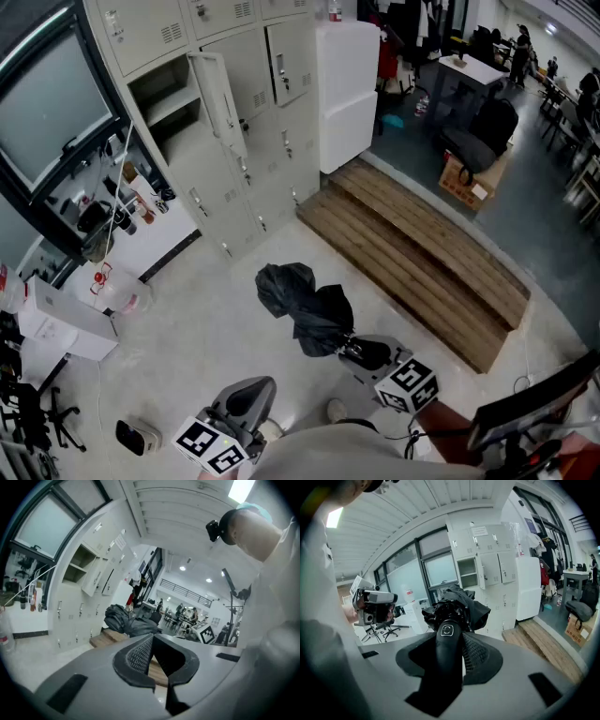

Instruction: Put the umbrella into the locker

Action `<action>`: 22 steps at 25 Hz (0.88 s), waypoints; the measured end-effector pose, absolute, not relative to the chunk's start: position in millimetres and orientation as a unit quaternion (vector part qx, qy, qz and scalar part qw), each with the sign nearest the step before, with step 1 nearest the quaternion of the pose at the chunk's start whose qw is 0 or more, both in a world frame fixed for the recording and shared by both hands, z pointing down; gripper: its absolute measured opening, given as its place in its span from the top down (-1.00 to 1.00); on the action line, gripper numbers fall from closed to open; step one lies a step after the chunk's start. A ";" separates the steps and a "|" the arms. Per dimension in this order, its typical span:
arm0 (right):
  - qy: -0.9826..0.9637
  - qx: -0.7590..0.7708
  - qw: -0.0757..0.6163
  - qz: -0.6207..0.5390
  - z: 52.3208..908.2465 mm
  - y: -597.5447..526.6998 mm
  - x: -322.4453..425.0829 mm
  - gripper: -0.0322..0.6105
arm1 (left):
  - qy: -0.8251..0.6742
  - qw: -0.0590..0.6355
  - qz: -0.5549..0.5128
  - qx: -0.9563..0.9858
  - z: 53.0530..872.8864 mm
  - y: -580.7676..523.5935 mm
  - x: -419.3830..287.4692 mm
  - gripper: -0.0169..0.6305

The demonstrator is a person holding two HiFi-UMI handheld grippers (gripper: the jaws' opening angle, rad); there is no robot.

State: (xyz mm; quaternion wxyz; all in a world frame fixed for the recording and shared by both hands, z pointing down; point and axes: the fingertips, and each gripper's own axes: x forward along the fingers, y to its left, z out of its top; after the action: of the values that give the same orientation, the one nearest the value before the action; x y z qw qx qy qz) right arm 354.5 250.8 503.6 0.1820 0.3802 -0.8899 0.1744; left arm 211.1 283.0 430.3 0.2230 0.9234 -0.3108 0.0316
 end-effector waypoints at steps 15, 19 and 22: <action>-0.884 0.393 0.176 0.181 485.4 283.0 217.0 0.42 | -0.335 0.191 0.025 0.922 435.6 334.7 46.7 0.91; -0.881 0.402 0.180 0.175 485.7 280.3 182.6 0.42 | -0.342 0.224 0.012 0.913 443.4 338.9 0.4 0.91; -0.876 0.413 0.176 0.175 487.7 276.1 159.6 0.42 | -0.340 0.229 0.019 0.912 455.4 340.7 -30.2 0.91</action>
State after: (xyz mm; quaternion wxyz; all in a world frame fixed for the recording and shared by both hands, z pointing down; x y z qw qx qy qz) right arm 159.6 276.1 487.7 0.1759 0.4130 -0.8762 0.1752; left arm -30.2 340.7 455.4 0.2291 0.9121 -0.3395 0.0189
